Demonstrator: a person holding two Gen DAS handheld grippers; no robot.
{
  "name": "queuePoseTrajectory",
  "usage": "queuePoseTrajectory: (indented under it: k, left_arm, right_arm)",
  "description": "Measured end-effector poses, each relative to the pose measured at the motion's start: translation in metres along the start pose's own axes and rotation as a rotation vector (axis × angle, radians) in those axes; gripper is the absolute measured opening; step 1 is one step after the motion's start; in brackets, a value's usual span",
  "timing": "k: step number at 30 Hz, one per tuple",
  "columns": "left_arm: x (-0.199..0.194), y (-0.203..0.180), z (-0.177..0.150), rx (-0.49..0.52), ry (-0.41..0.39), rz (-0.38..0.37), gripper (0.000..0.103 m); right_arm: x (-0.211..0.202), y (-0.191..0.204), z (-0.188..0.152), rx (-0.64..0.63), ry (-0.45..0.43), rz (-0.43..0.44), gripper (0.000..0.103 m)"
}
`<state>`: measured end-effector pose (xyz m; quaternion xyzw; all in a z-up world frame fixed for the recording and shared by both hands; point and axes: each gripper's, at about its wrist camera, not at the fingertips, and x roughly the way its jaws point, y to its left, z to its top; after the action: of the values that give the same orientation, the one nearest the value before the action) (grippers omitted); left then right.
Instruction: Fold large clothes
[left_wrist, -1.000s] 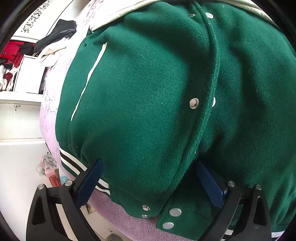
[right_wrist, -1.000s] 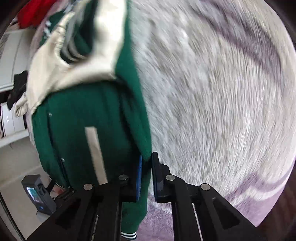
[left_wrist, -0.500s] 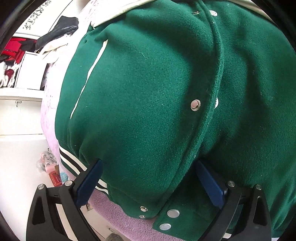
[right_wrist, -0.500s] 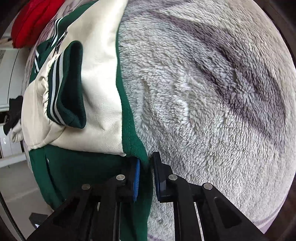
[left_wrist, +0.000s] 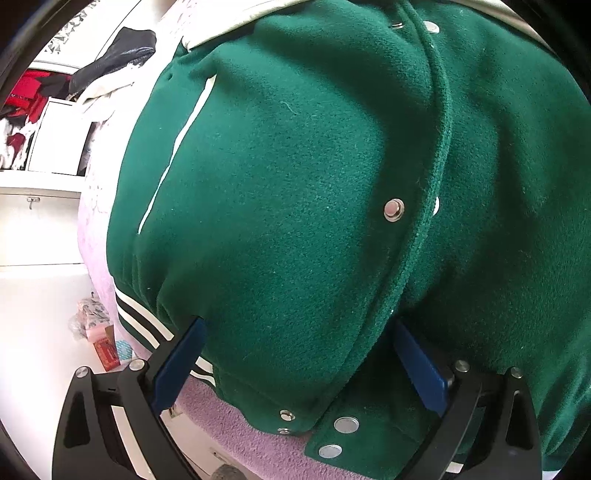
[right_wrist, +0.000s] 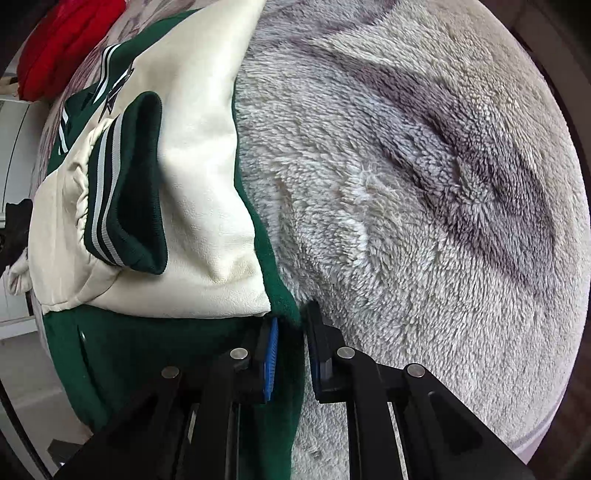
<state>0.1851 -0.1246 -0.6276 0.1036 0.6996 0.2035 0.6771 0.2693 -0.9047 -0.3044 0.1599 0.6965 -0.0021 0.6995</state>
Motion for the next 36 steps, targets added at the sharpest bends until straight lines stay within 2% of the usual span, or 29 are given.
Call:
queuePoseTrajectory:
  k: [2,4,5,6,8,10,13,15,18,19,20,22,23,25,26,27,29,31,32,33,34,35,36]
  left_arm:
    - [-0.003,0.003,0.000,0.004,-0.001,0.003,0.103]
    - [-0.011,0.006,-0.002,0.011,-0.015,0.015,0.103]
    - [-0.019,0.007,-0.004,0.014,-0.033,0.023,0.103]
    - [-0.026,0.006,-0.006,0.021,-0.047,0.022,0.103]
    - [-0.048,0.001,-0.015,0.040,-0.072,-0.007,0.103]
    - [-0.072,-0.013,-0.026,0.068,-0.094,-0.039,0.103]
    - [-0.103,-0.051,-0.047,0.118,-0.088,-0.119,0.103]
    - [-0.120,-0.081,-0.064,0.156,-0.078,-0.188,0.103]
    - [-0.134,-0.135,-0.090,0.255,-0.063,-0.233,0.103]
    - [-0.135,-0.151,-0.096,0.288,-0.066,-0.226,0.103]
    - [-0.136,-0.170,-0.105,0.338,-0.086,-0.185,0.103]
    - [-0.134,-0.209,-0.125,0.463,-0.180,-0.034,0.103]
    - [-0.127,-0.226,-0.133,0.518,-0.219,0.045,0.103]
    - [-0.113,-0.242,-0.140,0.564,-0.232,0.113,0.103]
    - [-0.106,-0.245,-0.141,0.569,-0.235,0.147,0.103]
    - [-0.098,-0.247,-0.140,0.581,-0.233,0.173,0.103]
    - [-0.087,-0.245,-0.133,0.554,-0.217,0.175,0.103]
    - [-0.088,-0.241,-0.127,0.528,-0.226,0.173,0.103]
    - [-0.092,-0.240,-0.124,0.521,-0.240,0.178,0.097]
    - [-0.097,-0.237,-0.122,0.511,-0.255,0.183,0.086]
    - [-0.103,-0.233,-0.116,0.499,-0.258,0.152,0.050]
    - [-0.108,-0.228,-0.113,0.481,-0.235,0.100,0.022]
    - [-0.110,-0.217,-0.112,0.458,-0.211,0.059,0.021]
  right_arm:
    - [-0.006,0.012,0.016,-0.072,0.034,-0.020,0.014]
    - [-0.013,0.019,0.022,-0.119,0.086,-0.008,0.020]
    - [-0.021,0.021,0.022,-0.128,0.115,0.017,0.030]
    - [-0.032,0.014,0.023,-0.129,0.151,0.077,0.047]
    - [-0.047,-0.007,-0.002,-0.135,0.189,0.109,0.067]
    - [-0.069,-0.023,-0.020,-0.160,0.211,0.091,0.067]
    - [-0.086,-0.057,-0.044,-0.180,0.223,0.012,0.067]
    - [-0.100,-0.085,-0.057,-0.155,0.237,-0.027,0.067]
    - [-0.119,-0.129,-0.070,-0.070,0.257,-0.035,0.067]
    - [-0.126,-0.144,-0.072,-0.034,0.259,-0.037,0.067]
    - [-0.131,-0.156,-0.071,-0.009,0.258,-0.040,0.067]
    - [-0.146,-0.180,-0.062,0.054,0.249,-0.054,0.067]
    - [-0.154,-0.187,-0.071,0.076,0.245,-0.061,0.067]
    - [-0.168,-0.193,-0.074,0.109,0.236,-0.071,0.067]
    - [-0.156,-0.203,-0.060,0.119,0.233,-0.072,0.067]
    - [-0.161,-0.208,-0.052,0.122,0.228,-0.069,0.067]
    - [-0.158,-0.216,-0.035,0.118,0.214,-0.074,0.067]
    - [-0.150,-0.203,-0.038,0.098,0.200,-0.066,0.067]
    - [-0.151,-0.199,-0.029,0.085,0.192,-0.059,0.067]
    - [-0.150,-0.194,-0.021,0.070,0.187,-0.043,0.067]
    - [-0.141,-0.182,-0.015,0.055,0.183,-0.024,0.067]
    - [-0.140,-0.174,-0.007,0.038,0.175,0.006,0.067]
    - [-0.137,-0.169,0.002,0.026,0.166,0.042,0.067]
